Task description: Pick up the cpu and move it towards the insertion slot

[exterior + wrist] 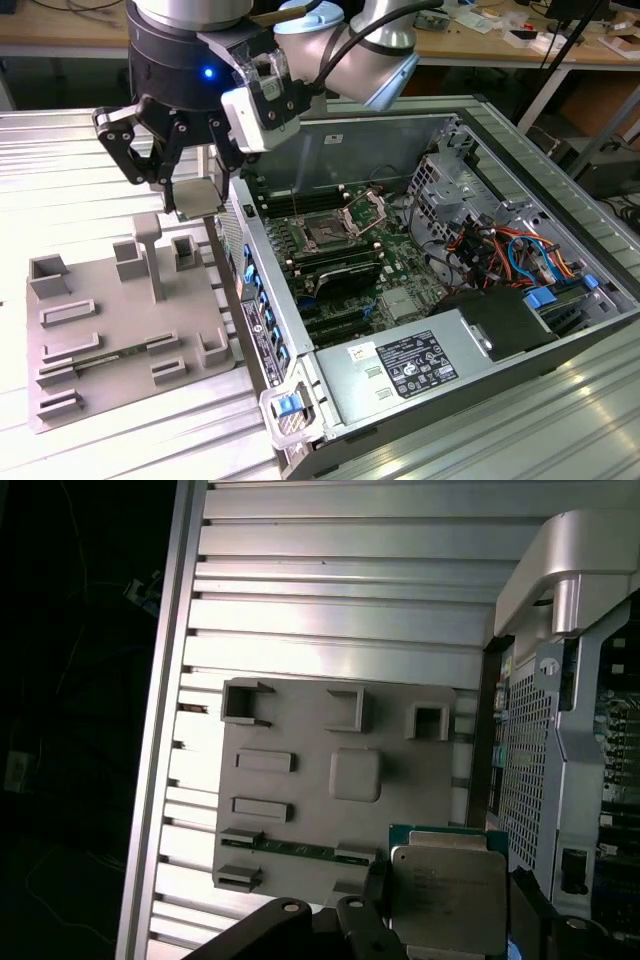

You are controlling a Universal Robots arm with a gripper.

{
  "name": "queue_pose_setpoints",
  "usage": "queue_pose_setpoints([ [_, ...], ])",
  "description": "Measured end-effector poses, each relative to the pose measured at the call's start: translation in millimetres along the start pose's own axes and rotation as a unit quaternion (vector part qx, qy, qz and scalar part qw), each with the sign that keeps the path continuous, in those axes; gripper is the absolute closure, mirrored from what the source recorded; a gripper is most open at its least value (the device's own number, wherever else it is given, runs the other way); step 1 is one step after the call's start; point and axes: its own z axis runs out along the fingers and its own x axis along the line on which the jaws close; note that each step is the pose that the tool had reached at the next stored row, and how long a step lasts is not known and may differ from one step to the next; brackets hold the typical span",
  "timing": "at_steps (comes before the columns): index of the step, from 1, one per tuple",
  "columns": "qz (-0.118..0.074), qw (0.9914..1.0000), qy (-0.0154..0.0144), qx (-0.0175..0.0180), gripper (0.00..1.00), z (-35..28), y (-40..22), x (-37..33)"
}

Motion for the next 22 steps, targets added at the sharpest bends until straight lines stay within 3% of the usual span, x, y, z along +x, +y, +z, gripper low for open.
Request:
queue_pose_setpoints([
  [22,0.000,1.00000,0.0000,0.0000,0.45,0.1,-2.0,-16.2],
])
